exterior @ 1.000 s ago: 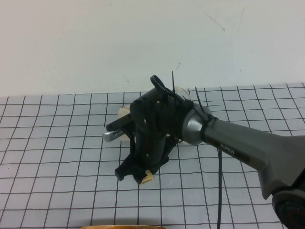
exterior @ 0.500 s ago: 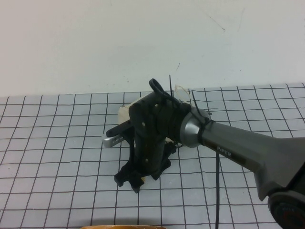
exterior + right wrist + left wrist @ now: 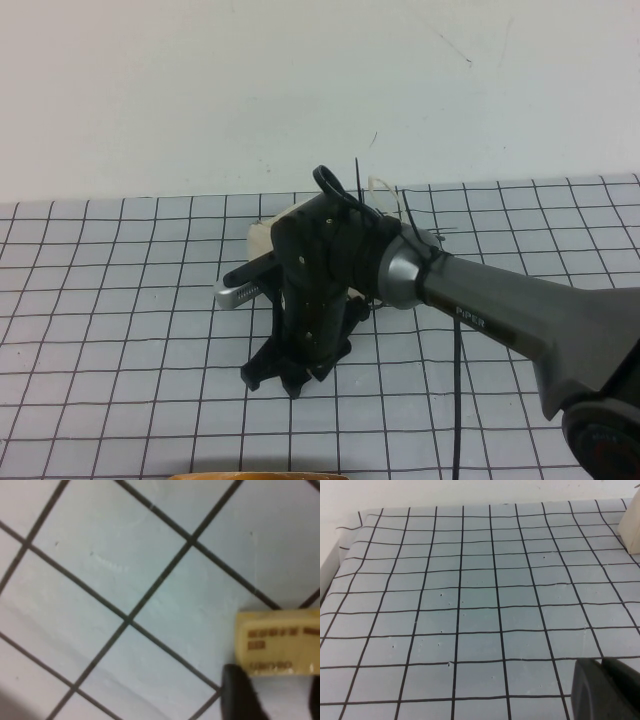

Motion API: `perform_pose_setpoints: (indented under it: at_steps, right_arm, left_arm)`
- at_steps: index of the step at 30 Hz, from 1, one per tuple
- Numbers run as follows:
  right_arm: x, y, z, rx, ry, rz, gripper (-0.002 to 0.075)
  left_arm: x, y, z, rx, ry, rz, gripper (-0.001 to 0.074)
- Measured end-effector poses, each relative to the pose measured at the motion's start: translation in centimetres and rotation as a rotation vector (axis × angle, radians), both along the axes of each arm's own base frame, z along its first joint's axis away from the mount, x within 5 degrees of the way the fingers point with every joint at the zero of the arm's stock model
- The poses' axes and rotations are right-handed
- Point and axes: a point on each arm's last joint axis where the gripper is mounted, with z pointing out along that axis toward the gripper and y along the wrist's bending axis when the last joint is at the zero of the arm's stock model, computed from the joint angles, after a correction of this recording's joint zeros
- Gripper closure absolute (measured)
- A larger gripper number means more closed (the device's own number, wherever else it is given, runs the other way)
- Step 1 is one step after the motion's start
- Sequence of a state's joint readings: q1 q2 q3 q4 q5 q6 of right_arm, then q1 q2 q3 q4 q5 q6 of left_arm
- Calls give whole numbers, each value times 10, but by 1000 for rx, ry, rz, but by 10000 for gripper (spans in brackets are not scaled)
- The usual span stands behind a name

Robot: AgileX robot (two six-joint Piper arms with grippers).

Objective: Put eraser into pencil case
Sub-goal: Pick up the eraser from the table

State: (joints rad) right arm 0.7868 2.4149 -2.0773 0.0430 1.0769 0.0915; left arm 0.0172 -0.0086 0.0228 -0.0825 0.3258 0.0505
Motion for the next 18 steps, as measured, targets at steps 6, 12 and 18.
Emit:
perform_pose_setpoints:
  at_steps: [6,12,18]
  right_arm:
    - [3,3,7,22,-21,8,651]
    - [7,7,27,36,-48,61,720]
    - [5,6,40,12,-45,147,699]
  left_arm:
    - [0,0,0,0,0,0,737]
    - [0,0,0,0,0,0,737]
    - [0,0,0,0,0,0,736]
